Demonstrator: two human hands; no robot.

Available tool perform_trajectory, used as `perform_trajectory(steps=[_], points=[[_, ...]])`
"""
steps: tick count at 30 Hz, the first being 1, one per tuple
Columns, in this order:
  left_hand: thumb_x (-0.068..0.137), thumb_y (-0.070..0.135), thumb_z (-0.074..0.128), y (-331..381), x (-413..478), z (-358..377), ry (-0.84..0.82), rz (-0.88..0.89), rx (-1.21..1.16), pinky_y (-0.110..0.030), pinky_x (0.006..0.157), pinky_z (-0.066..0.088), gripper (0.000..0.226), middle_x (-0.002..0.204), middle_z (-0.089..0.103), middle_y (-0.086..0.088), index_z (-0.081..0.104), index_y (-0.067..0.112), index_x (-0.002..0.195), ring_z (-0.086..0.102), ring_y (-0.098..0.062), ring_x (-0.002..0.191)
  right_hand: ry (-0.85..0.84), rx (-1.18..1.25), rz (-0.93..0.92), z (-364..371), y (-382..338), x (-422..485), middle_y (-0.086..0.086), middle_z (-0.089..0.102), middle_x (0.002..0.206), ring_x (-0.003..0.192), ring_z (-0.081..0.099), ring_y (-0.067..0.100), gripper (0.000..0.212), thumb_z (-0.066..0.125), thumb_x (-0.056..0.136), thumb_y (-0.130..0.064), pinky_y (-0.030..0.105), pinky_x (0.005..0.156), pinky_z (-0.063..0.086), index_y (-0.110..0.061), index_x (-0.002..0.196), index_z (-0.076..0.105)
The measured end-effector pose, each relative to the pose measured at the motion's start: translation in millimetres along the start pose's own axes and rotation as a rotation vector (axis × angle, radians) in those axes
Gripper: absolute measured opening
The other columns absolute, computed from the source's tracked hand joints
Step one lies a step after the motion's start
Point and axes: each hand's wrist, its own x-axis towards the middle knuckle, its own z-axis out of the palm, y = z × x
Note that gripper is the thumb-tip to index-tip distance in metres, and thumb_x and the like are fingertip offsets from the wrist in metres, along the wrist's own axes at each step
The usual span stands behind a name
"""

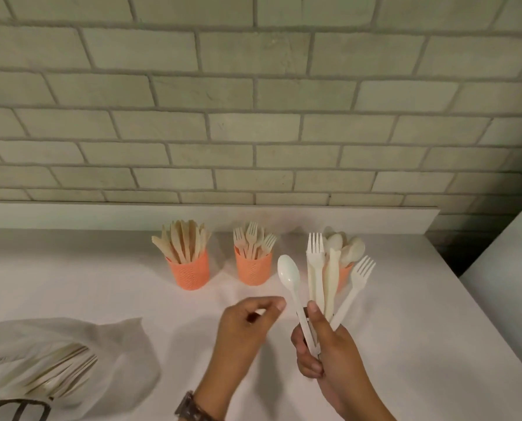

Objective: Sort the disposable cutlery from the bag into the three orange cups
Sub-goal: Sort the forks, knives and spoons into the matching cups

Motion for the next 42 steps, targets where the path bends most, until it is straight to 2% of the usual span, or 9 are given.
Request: perform_trajectory(steps=[7, 11, 15, 19, 25, 30, 34, 37, 42], points=[[0.073, 0.019, 0.076, 3, -12, 13, -0.031, -0.030, -0.098, -0.009, 0.059, 0.044, 0.005, 0.074, 0.074, 0.006, 0.076, 0.020, 0.077, 0.056, -0.002, 0.059, -0.007, -0.118, -0.043, -4, 4, -7, 0.006, 0.049, 0.045, 0.030, 0.028, 0.016, 0.036, 0.045, 0.096, -0.032, 0.021, 0.040, 0.022, 0.000, 0.087, 0.058], [0.073, 0.008, 0.075, 11, -4, 12, 0.018, -0.072, -0.207, -0.015, 0.052, 0.048, 0.007, 0.061, 0.068, 0.004, 0.073, 0.010, 0.079, 0.056, -0.004, 0.051, 0.180, -0.192, -0.102, -17, 6, -4, 0.013, 0.065, 0.061, 0.039, 0.050, 0.026, 0.032, 0.053, 0.094, -0.025, 0.027, 0.039, 0.040, 0.006, 0.088, 0.057], [0.073, 0.007, 0.076, 31, 38, 21, 0.121, 0.049, -0.232, -0.016, 0.056, 0.052, 0.007, 0.060, 0.066, 0.001, 0.069, 0.011, 0.073, 0.059, -0.007, 0.052, 0.371, -0.165, -0.145, -45, 2, -6, 0.016, 0.063, 0.069, 0.041, 0.050, 0.025, 0.021, 0.060, 0.089, -0.020, 0.028, 0.039, 0.042, 0.001, 0.084, 0.061], [0.075, 0.011, 0.075, 35, 88, 62, 0.153, 0.222, -0.073, -0.019, 0.057, 0.051, 0.015, 0.060, 0.066, 0.006, 0.067, 0.021, 0.067, 0.059, -0.008, 0.053, 0.424, -0.129, -0.131, -64, -6, -9, 0.011, 0.057, 0.053, 0.033, 0.041, 0.022, 0.022, 0.061, 0.088, -0.025, 0.023, 0.037, 0.033, -0.003, 0.085, 0.066], [0.079, 0.012, 0.069, 0, 138, 121, 0.054, 0.195, 0.296, -0.006, 0.050, 0.034, 0.006, 0.067, 0.064, 0.005, 0.072, 0.009, 0.075, 0.054, -0.007, 0.061, 0.382, 0.003, -0.109, -76, -18, -11, 0.008, 0.042, 0.049, 0.032, 0.024, 0.012, 0.025, 0.061, 0.087, -0.026, 0.015, 0.038, 0.018, -0.001, 0.086, 0.065], [0.081, 0.017, 0.063, -30, 153, 132, -0.116, 0.100, 0.479, -0.024, 0.054, 0.032, 0.035, 0.051, 0.048, 0.002, 0.051, 0.016, 0.048, 0.044, -0.017, 0.055, 0.347, 0.085, -0.119, -85, -26, -14, 0.008, 0.041, 0.056, 0.033, 0.021, 0.010, 0.050, 0.054, 0.078, -0.046, 0.017, 0.040, 0.017, -0.001, 0.097, 0.062], [0.077, 0.020, 0.071, -26, 139, 123, -0.065, 0.076, 0.381, -0.025, 0.061, 0.039, 0.014, 0.070, 0.054, 0.001, 0.064, 0.008, 0.079, 0.053, -0.020, 0.070, 0.313, 0.096, -0.115, -84, -29, -13, 0.007, 0.042, 0.056, 0.034, 0.022, 0.011, 0.052, 0.052, 0.077, -0.050, 0.017, 0.040, 0.018, -0.003, 0.098, 0.062], [0.079, 0.019, 0.071, -10, 106, 107, 0.041, 0.134, 0.297, -0.013, 0.060, 0.038, 0.032, 0.083, 0.054, 0.001, 0.060, 0.014, 0.109, 0.052, -0.014, 0.074, 0.307, 0.048, -0.130, -78, -28, -11, 0.008, 0.043, 0.055, 0.035, 0.022, 0.012, 0.037, 0.054, 0.086, -0.040, 0.018, 0.041, 0.018, -0.005, 0.091, 0.065], [0.080, 0.018, 0.069, 17, 30, 82, -0.030, 0.218, 0.022, -0.012, 0.061, 0.044, 0.010, 0.074, 0.065, 0.001, 0.067, 0.027, 0.077, 0.054, -0.019, 0.067, 0.285, -0.070, -0.181, -60, -23, -9, 0.006, 0.043, 0.053, 0.035, 0.026, 0.013, 0.024, 0.055, 0.092, -0.026, 0.019, 0.039, 0.020, -0.005, 0.087, 0.065]])
